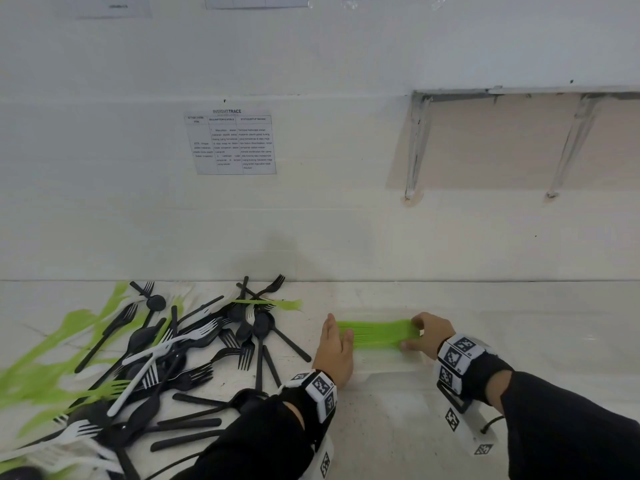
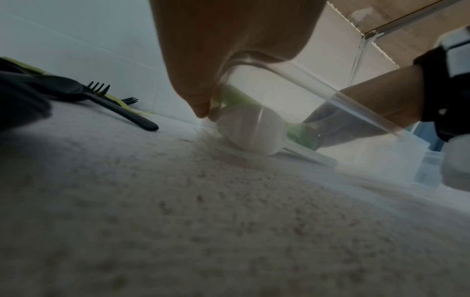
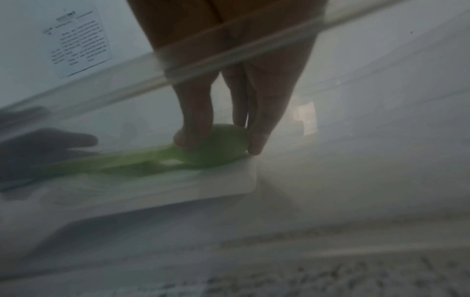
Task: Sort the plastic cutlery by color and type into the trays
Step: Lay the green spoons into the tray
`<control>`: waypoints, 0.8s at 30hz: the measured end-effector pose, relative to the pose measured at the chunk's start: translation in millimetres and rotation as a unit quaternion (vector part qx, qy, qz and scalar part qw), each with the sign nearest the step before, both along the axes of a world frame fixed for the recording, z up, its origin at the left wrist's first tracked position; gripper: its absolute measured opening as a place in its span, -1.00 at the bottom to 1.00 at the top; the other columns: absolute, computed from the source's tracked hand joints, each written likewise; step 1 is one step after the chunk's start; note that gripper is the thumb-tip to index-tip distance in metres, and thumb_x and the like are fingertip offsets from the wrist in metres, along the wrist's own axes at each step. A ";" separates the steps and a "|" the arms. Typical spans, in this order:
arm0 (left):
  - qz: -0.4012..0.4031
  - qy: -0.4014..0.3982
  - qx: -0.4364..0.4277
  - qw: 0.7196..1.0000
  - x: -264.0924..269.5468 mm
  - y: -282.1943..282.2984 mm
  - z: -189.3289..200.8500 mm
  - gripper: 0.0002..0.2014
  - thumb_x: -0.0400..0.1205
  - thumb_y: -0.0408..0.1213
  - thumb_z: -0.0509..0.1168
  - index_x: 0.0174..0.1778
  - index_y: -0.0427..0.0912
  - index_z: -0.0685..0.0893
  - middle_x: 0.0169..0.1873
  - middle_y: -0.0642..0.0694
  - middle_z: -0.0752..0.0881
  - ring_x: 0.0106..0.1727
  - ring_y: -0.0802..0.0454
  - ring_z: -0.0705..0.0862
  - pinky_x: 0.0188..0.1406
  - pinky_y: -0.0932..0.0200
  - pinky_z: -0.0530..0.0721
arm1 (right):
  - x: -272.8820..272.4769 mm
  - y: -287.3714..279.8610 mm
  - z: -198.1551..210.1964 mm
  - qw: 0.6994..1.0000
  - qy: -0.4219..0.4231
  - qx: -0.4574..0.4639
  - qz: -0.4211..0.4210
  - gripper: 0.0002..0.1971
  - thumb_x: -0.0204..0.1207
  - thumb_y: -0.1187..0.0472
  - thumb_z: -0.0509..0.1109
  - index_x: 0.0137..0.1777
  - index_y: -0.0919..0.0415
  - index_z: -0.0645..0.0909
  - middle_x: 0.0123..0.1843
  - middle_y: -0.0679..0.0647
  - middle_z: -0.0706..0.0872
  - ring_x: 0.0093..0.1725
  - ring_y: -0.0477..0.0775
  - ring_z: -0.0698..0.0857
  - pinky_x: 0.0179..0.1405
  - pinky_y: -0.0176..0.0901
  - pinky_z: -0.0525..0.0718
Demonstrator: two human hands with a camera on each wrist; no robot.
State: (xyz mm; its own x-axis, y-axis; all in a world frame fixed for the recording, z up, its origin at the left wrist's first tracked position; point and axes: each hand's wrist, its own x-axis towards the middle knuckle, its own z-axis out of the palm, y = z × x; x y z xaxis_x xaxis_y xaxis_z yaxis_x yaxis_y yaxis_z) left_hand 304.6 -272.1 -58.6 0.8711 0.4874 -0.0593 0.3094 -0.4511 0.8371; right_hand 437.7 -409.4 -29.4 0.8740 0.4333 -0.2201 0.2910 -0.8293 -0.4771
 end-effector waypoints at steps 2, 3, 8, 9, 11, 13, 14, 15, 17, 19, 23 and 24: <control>0.002 -0.003 -0.003 1.000 0.3 0.3 -0.3 -0.43 0.78 -0.15 -0.13 0.63 -0.32 -0.17 0.66 -0.15 -0.12 0.67 0.05 -0.11 0.54 0.33 -0.14 | 0.8 -0.6 -1.2 1.000 0.002 0.008 -0.009 -0.26 0.38 0.02 0.54 0.47 0.27 0.32 0.45 0.14 0.49 0.43 0.11 0.48 0.39 -0.19 0.42; 0.003 -0.004 -0.003 1.000 0.5 0.5 -0.6 -0.43 0.78 -0.15 -0.13 0.64 -0.32 -0.17 0.66 -0.15 -0.12 0.67 0.05 -0.11 0.53 0.34 -0.14 | 0.8 -0.6 -1.0 1.000 0.006 0.008 -0.013 -0.23 0.38 0.00 0.54 0.50 0.28 0.28 0.47 0.15 0.46 0.45 0.12 0.46 0.40 -0.18 0.41; 0.005 -0.006 -0.006 1.000 1.5 1.7 -1.8 -0.42 0.78 -0.15 -0.12 0.64 -0.32 -0.17 0.66 -0.14 -0.12 0.67 0.05 -0.10 0.53 0.35 -0.13 | -0.1 1.3 -0.4 1.000 0.014 -0.011 -0.003 -0.21 0.41 -0.07 0.49 0.53 0.25 0.27 0.50 0.12 0.45 0.48 0.09 0.45 0.43 -0.20 0.39; 0.005 -0.005 -0.006 1.000 1.5 1.7 -1.8 -0.42 0.78 -0.15 -0.12 0.64 -0.31 -0.17 0.66 -0.14 -0.12 0.67 0.05 -0.10 0.53 0.35 -0.13 | 0.0 1.1 0.2 1.000 0.013 -0.012 -0.002 -0.23 0.41 -0.08 0.49 0.52 0.25 0.29 0.49 0.11 0.46 0.47 0.08 0.46 0.43 -0.21 0.39; 0.005 -0.004 -0.005 1.000 1.6 1.5 -1.9 -0.42 0.78 -0.14 -0.12 0.64 -0.31 -0.17 0.66 -0.14 -0.12 0.67 0.05 -0.10 0.53 0.35 -0.12 | 0.7 0.0 1.4 1.000 0.012 -0.008 -0.002 -0.25 0.40 -0.07 0.50 0.50 0.25 0.32 0.47 0.11 0.49 0.45 0.07 0.48 0.43 -0.22 0.39; 0.004 -0.002 -0.007 1.000 1.7 1.2 -2.2 -0.42 0.78 -0.13 -0.13 0.64 -0.30 -0.17 0.66 -0.14 -0.13 0.67 0.05 -0.09 0.53 0.34 -0.12 | 2.0 -1.2 1.4 1.000 0.012 -0.001 -0.004 -0.23 0.40 -0.06 0.51 0.51 0.26 0.31 0.47 0.11 0.49 0.46 0.07 0.48 0.44 -0.22 0.38; 0.003 -0.001 -0.008 1.000 1.8 1.1 -2.4 -0.41 0.78 -0.12 -0.13 0.64 -0.30 -0.18 0.66 -0.14 -0.13 0.67 0.05 -0.10 0.53 0.35 -0.12 | 2.6 -1.6 0.6 1.000 0.012 0.003 -0.005 -0.23 0.40 -0.05 0.51 0.52 0.26 0.30 0.47 0.11 0.50 0.46 0.07 0.48 0.43 -0.22 0.38; 0.003 0.001 -0.008 1.000 1.7 1.2 -2.7 -0.41 0.78 -0.12 -0.13 0.64 -0.30 -0.18 0.66 -0.14 -0.13 0.67 0.05 -0.10 0.53 0.35 -0.13 | 2.7 -1.8 -0.3 1.000 0.011 0.007 -0.005 -0.23 0.40 -0.05 0.51 0.51 0.26 0.30 0.46 0.11 0.51 0.44 0.07 0.49 0.41 -0.23 0.39; 0.002 0.002 -0.009 1.000 1.7 1.9 -3.0 -0.41 0.78 -0.12 -0.13 0.64 -0.30 -0.19 0.66 -0.14 -0.13 0.67 0.04 -0.10 0.52 0.35 -0.13 | 2.0 -1.6 -2.0 1.000 0.003 0.009 -0.003 -0.29 0.43 -0.06 0.48 0.48 0.24 0.33 0.42 0.12 0.54 0.41 0.08 0.52 0.36 -0.24 0.41; 0.001 0.003 -0.009 1.000 1.5 2.2 -2.8 -0.41 0.78 -0.11 -0.13 0.64 -0.31 -0.19 0.66 -0.14 -0.14 0.67 0.04 -0.10 0.52 0.35 -0.13 | 0.3 -1.7 -2.3 1.000 0.001 0.005 -0.006 -0.32 0.44 -0.08 0.46 0.46 0.24 0.35 0.40 0.12 0.55 0.39 0.09 0.53 0.33 -0.23 0.43; 0.002 -0.001 -0.007 1.000 1.3 1.8 -2.7 -0.41 0.78 -0.12 -0.13 0.64 -0.30 -0.18 0.66 -0.14 -0.13 0.67 0.04 -0.09 0.52 0.35 -0.13 | -0.5 -3.3 -2.8 1.000 0.003 -0.002 0.001 -0.31 0.46 -0.11 0.43 0.48 0.24 0.33 0.40 0.13 0.55 0.40 0.10 0.52 0.35 -0.19 0.44; 0.002 -0.001 -0.006 1.000 1.4 1.8 -2.9 -0.41 0.78 -0.12 -0.13 0.64 -0.30 -0.18 0.66 -0.14 -0.13 0.67 0.04 -0.09 0.52 0.35 -0.12 | 0.3 -4.0 -3.4 1.000 0.004 -0.001 0.002 -0.30 0.46 -0.11 0.42 0.48 0.24 0.32 0.41 0.13 0.55 0.40 0.10 0.52 0.35 -0.18 0.44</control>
State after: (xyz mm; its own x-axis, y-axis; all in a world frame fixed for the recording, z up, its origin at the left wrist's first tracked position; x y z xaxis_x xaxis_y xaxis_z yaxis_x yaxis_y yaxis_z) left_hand 306.0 -270.2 -61.5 0.8690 0.4907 -0.0641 0.3100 -0.4387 0.8435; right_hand 438.0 -413.4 -32.8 0.8705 0.4360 -0.2284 0.2901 -0.8293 -0.4776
